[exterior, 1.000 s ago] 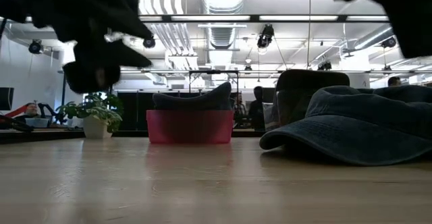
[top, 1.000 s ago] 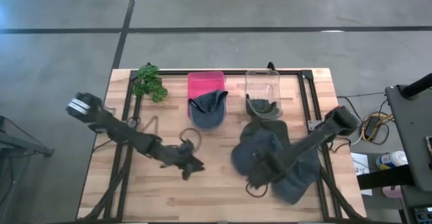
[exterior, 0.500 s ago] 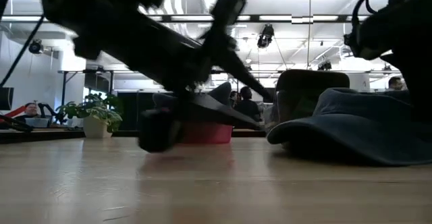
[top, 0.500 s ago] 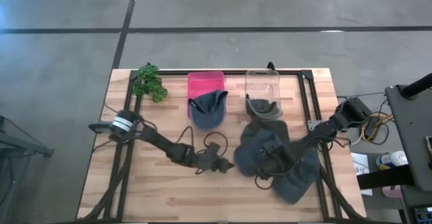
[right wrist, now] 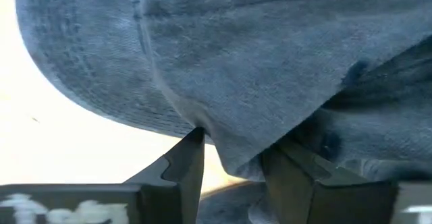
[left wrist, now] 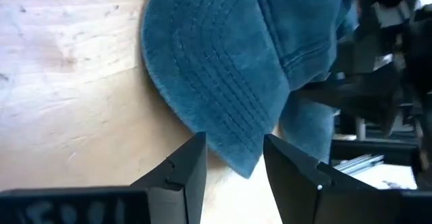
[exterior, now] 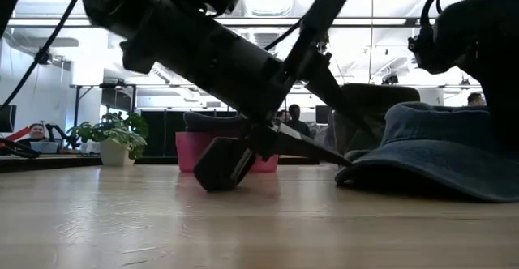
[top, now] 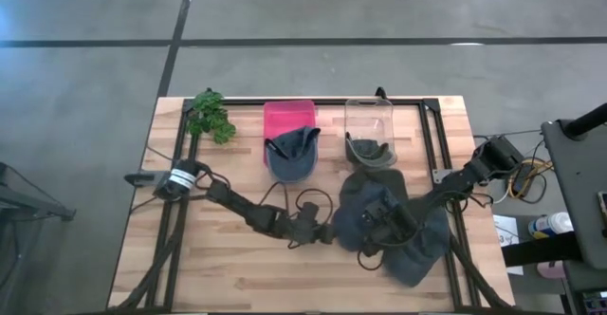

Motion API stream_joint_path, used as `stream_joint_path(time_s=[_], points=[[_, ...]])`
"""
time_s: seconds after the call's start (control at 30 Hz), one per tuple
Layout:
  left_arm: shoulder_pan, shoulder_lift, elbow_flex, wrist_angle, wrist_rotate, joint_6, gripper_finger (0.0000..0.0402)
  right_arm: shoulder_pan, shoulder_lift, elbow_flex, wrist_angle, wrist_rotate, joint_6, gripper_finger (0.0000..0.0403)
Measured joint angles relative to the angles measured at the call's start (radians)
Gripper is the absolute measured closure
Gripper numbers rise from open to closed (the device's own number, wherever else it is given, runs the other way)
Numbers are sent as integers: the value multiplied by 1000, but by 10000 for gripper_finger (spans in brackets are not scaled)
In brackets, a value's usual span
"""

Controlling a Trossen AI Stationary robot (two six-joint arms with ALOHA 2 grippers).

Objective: Pick & Place hat
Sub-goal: Put the top blue cap into the red bin

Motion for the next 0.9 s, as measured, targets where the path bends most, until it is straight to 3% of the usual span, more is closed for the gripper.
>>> stream_joint_path(time_s=[0.27,0.37,0.67,0.9], points=[[-38,-3,7,-64,-33,-41,259,-1,0,-20,13,-7,-23,275],[-47,-3,8,-61,-95,-43,259,-1,0,-21,31,-8,-32,274],[-25,-1,11,-38,-165,-29,259,-7,2,-22,206,-12,-45,284],[-28,2,8,147,-186,166,270,-7,3,-20,310,-19,-136,283]])
